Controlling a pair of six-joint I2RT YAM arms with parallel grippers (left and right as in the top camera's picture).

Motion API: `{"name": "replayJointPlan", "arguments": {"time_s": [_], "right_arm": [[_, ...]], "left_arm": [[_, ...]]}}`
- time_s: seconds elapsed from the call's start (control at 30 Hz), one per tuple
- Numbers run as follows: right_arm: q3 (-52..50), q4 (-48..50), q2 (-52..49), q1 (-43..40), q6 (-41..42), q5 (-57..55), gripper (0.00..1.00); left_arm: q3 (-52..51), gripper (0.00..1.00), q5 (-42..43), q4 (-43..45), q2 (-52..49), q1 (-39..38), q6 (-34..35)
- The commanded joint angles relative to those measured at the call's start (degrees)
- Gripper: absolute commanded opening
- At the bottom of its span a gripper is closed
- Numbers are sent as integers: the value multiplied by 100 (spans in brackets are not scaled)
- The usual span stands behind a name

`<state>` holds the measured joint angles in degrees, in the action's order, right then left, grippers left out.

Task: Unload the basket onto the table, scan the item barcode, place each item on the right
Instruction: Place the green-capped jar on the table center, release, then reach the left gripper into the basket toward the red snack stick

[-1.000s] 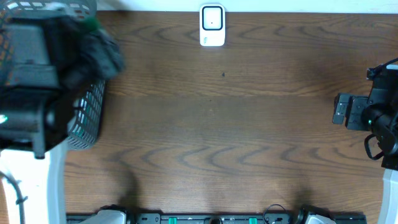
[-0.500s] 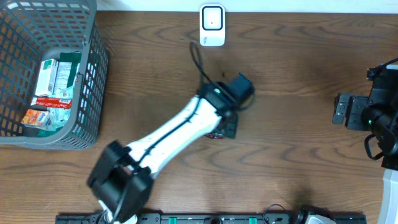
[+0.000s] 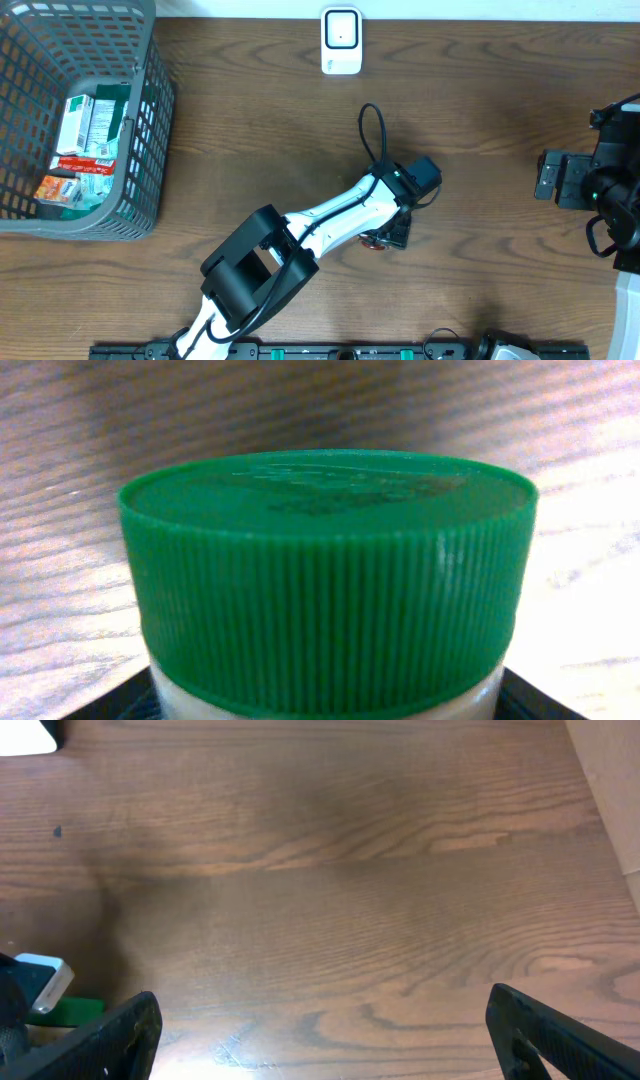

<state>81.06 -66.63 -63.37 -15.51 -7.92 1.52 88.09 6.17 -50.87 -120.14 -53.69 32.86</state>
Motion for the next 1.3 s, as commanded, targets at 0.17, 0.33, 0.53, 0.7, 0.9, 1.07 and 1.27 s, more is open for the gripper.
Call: {"name": "replayJointPlan", "arguments": {"time_s": [0.17,0.33,0.53,0.7,0.9,1.07,1.27], "right_arm": [[66,-4,-2,-42,61,7,99],[66,-4,-2,-42,61,7,99],[66,-4,-2,-42,59,7,99],[66,-4,-2,-42,61,7,99],[66,-4,-2,-42,59,7,99],[66,-4,-2,-42,61,7,99],[66,-4,-2,-42,61,7,99]], "left_arm": [[214,93,68,-22,166,20,-240],[514,94,63,-42,719,245,-501],[564,94,-651,-197,2402,1423,-715],[564,94,-848,-378,3676,2789,-949],[568,94,-861,-540,4878,5333,-990],[568,94,-859,-494,4999,7429,-748],[568,94,-859,-293,4175,8347,-446]]}}
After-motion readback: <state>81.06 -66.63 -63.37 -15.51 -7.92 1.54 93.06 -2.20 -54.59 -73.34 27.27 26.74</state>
